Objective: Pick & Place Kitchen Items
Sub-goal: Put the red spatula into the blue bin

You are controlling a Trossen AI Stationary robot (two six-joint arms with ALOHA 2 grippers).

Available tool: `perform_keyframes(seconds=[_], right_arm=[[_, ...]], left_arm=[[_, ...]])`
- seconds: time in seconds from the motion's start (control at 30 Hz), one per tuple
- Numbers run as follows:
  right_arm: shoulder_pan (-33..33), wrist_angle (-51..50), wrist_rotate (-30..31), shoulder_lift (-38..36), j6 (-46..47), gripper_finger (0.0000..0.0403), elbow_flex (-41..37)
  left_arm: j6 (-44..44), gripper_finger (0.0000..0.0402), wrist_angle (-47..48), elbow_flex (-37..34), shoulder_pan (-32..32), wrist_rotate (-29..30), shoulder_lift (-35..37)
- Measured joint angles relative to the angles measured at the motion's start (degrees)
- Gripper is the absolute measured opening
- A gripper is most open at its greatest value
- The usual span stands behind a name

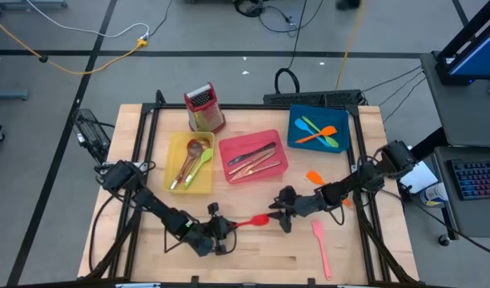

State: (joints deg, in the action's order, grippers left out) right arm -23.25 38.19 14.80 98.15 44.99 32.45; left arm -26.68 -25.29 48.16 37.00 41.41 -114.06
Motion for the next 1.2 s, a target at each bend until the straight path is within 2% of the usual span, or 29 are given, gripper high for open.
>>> perform_keyframes(seconds=[0.1, 0.3, 0.5, 0.9, 1.2], right_arm=[[0.8, -1.4, -0.1, 0.0, 3.6, 0.0171, 0.0], [1.9, -0.9, -0.2, 0.0, 3.8, 0.0171, 0.0], [2.7, 1.9, -4.7, 0.0, 3.9, 0.0171, 0.0], [3.0, 3.6, -5.9, 0.0, 4.0, 0.0169, 0.0], [5.1, 4.0, -6.0, 0.0, 2.3, 0.0118, 0.0]], left_arm=[[2.5, 0.0055, -1.8, 0.0, -0.5, 0.4, 0.0], [4.0, 0.0055, -1.9, 0.0, -1.6, 0.5, 0.0], [5.8, 0.0056, -1.9, 0.0, -2.4, 0.8, 0.0], [7.1, 0.0056, -2.1, 0.0, -3.6, 5.2, 0.1], [8.0, 0.0056, -2.0, 0.0, -4.0, 5.3, 0.1]])
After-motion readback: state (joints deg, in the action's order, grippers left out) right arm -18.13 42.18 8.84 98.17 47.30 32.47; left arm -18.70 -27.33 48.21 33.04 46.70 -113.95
